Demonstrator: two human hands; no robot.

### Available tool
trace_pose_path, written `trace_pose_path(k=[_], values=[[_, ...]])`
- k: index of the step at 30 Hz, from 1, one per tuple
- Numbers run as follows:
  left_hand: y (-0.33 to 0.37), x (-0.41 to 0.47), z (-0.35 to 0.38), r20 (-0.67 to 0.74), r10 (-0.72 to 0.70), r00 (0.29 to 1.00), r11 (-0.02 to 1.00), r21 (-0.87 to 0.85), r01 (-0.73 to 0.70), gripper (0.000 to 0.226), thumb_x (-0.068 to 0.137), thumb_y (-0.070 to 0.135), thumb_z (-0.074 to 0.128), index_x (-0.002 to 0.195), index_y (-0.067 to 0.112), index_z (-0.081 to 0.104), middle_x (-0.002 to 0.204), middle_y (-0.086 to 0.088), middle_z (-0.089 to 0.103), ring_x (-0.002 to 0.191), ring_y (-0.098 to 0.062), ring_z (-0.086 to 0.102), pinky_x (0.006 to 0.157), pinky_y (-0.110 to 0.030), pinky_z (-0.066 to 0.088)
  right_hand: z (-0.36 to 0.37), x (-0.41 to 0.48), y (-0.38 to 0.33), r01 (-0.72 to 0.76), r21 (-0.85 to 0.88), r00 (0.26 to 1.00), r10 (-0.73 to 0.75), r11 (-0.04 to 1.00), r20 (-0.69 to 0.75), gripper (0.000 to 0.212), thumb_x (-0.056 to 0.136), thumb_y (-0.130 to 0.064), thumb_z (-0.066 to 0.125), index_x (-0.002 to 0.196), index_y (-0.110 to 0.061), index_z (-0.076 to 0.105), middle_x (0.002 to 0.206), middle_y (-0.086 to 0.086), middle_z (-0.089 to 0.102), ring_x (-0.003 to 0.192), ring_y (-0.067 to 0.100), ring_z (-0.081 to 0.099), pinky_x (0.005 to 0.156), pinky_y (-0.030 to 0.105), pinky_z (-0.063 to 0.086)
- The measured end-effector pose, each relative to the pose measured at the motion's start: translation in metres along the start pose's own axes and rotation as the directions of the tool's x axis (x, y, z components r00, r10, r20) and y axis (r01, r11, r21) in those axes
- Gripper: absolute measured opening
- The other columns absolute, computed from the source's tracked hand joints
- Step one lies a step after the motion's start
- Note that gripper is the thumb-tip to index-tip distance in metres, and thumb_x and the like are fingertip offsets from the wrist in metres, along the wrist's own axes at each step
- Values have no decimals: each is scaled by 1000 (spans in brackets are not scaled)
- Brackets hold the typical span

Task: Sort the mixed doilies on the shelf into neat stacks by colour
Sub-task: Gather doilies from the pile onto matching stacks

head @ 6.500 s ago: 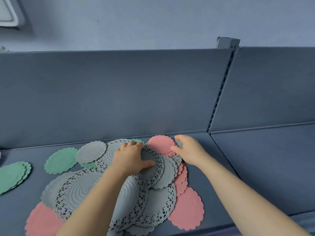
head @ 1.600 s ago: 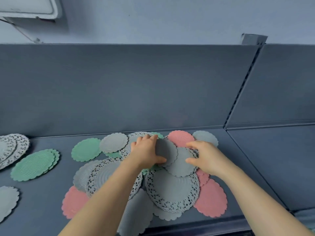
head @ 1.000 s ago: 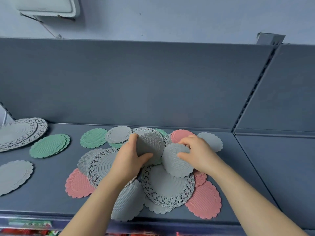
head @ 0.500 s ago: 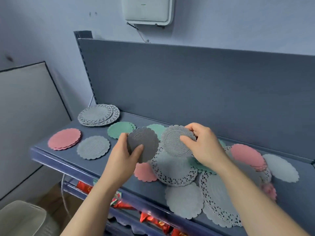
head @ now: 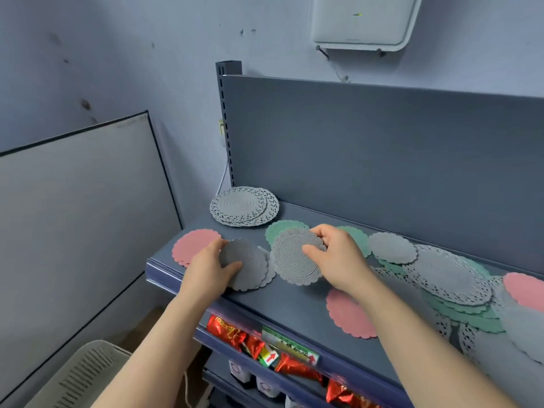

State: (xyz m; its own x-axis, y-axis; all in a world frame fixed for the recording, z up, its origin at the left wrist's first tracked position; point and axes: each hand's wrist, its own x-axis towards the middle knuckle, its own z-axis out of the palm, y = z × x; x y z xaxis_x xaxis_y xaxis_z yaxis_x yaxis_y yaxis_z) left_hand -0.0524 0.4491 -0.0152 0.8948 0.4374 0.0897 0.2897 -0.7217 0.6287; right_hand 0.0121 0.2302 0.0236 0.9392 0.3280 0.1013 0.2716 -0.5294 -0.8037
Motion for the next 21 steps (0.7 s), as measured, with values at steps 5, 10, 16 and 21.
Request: trace_pose_path(k=[5,10,16,21], values=[[-16,14,-3,149,65,987,981,172,-90,58,85,41,64,135,18,45,124,-3,53,106,-25,55,87,-35,46,31,8,-11,-86,8,996,86,996,-6,12,88,-16,61,100,-13,64,95,3,71,86,30,66,78,38,52],[-26,18,-5,164,174,971,976,101,-192,44,94,25,52,136,11,46,132,-7,48,113,-26,53,94,-33,41,63,16,-18,-176,59,984,173,983,48,16,89,-15,62,104,-13,62,102,4,70,95,28,66,83,38,52],[-31,10,-4,98,248,964,966,50,-253,26,96,22,46,113,7,59,107,-10,63,98,-30,55,85,-41,45,89,19,-16,-135,-260,987,153,956,48,44,87,-26,64,128,-15,55,128,4,55,110,22,57,93,32,46],[-30,5,-2,90,304,949,933,175,-315,32,96,29,47,121,10,54,121,-5,57,105,-26,47,91,-34,37,91,16,-15,-32,-450,999,46,892,19,53,87,-36,63,134,-18,49,127,2,50,119,21,47,97,33,42]])
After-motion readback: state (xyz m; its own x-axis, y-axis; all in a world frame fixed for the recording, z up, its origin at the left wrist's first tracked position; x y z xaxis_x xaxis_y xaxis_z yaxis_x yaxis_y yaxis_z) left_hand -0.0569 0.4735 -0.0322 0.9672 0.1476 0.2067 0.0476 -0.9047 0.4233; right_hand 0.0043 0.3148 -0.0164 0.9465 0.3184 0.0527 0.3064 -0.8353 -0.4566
